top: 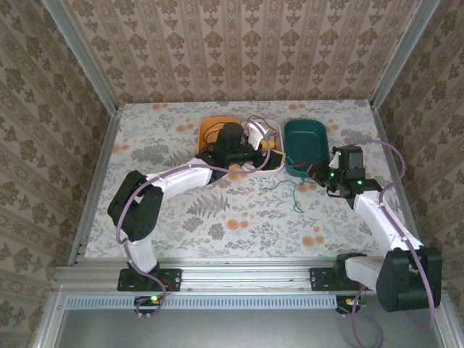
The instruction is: Untangle the cables
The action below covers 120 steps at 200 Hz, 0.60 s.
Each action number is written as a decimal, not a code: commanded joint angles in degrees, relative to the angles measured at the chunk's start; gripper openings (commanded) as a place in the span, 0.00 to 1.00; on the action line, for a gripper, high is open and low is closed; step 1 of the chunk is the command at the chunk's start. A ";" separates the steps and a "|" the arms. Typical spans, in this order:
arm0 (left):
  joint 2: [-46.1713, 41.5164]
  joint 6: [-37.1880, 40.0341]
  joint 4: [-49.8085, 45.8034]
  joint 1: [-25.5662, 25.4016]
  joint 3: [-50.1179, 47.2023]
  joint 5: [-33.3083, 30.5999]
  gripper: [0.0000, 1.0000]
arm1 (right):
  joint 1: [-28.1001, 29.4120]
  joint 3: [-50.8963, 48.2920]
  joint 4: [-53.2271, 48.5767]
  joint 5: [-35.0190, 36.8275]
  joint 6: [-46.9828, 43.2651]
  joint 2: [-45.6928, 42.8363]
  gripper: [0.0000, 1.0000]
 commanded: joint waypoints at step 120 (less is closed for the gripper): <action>6.78 -6.90 2.79 5.76 5.39 0.56 0.09 | 1.49 3.62 5.45 -17.39 -0.58 1.59 0.00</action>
